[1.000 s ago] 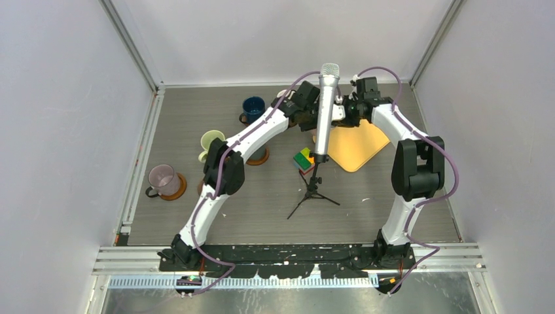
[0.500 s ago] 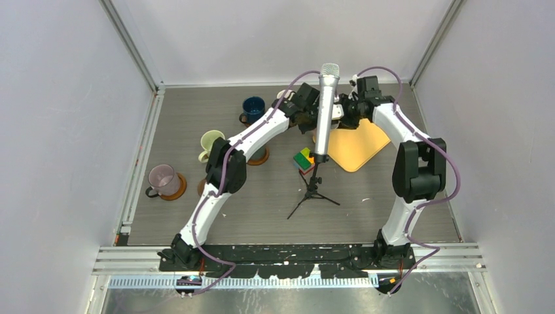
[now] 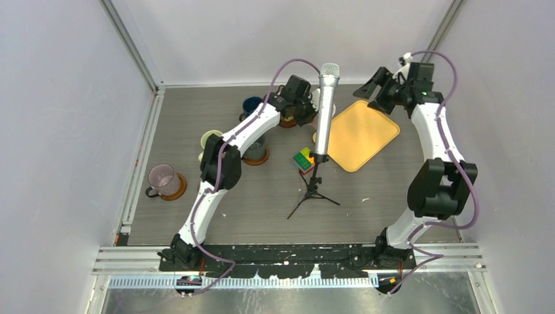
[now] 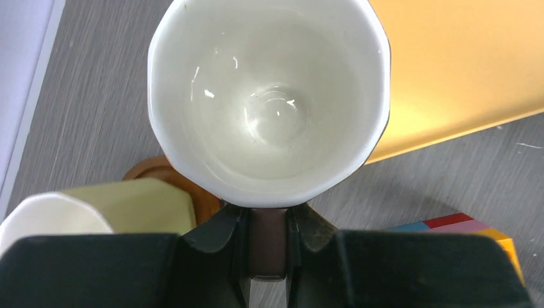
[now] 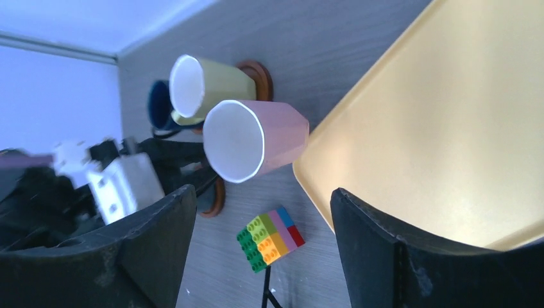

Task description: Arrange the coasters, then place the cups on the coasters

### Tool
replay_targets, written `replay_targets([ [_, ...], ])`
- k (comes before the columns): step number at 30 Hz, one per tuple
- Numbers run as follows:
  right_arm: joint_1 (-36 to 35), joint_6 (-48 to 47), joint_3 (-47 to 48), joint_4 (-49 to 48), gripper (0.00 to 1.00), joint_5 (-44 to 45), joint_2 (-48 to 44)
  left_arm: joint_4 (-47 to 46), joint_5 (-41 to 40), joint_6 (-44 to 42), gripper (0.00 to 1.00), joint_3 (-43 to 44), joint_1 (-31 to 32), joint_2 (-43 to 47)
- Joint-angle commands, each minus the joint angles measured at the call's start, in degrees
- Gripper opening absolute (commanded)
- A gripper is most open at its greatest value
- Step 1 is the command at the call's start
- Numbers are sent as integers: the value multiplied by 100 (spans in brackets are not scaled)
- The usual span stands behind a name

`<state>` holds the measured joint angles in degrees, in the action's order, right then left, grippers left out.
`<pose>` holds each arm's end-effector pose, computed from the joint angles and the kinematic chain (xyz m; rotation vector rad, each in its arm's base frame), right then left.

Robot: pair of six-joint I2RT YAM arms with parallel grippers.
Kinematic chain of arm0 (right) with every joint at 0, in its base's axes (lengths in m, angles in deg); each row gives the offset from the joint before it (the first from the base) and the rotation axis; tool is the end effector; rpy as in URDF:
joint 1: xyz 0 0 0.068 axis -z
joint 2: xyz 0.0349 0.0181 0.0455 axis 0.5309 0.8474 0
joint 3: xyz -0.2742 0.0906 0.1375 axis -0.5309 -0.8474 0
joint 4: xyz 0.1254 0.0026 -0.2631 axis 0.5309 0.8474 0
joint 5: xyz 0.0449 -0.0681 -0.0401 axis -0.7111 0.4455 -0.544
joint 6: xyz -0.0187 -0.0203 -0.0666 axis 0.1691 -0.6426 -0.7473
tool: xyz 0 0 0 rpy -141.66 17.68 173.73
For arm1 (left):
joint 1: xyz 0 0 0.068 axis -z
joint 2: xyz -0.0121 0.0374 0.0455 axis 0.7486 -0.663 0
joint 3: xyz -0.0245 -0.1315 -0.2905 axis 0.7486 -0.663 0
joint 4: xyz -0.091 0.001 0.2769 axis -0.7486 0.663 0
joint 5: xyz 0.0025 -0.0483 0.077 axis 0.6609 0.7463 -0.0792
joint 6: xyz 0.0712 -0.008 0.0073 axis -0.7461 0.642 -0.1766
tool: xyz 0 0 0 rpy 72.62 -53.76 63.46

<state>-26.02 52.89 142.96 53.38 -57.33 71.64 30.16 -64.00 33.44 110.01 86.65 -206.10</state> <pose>0.4431 -0.0167 0.3589 0.3239 2.2316 0.7732 0.4866 -0.4034 0.2680 1.3381 1.8534 -0.4237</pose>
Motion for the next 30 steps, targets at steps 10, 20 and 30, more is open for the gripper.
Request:
replay_targets([
  [10,644,333,-371,-409,82,-1157,-888,-583,312,933,0,114,-669,1160],
  [20,674,402,-1142,-555,82,-1249,-1256,-330,792,1401,0,-274,-1478,2250],
  [30,675,271,-1428,-512,82,-1306,-1197,-296,1928,1684,0,-1990,-2476,4029],
])
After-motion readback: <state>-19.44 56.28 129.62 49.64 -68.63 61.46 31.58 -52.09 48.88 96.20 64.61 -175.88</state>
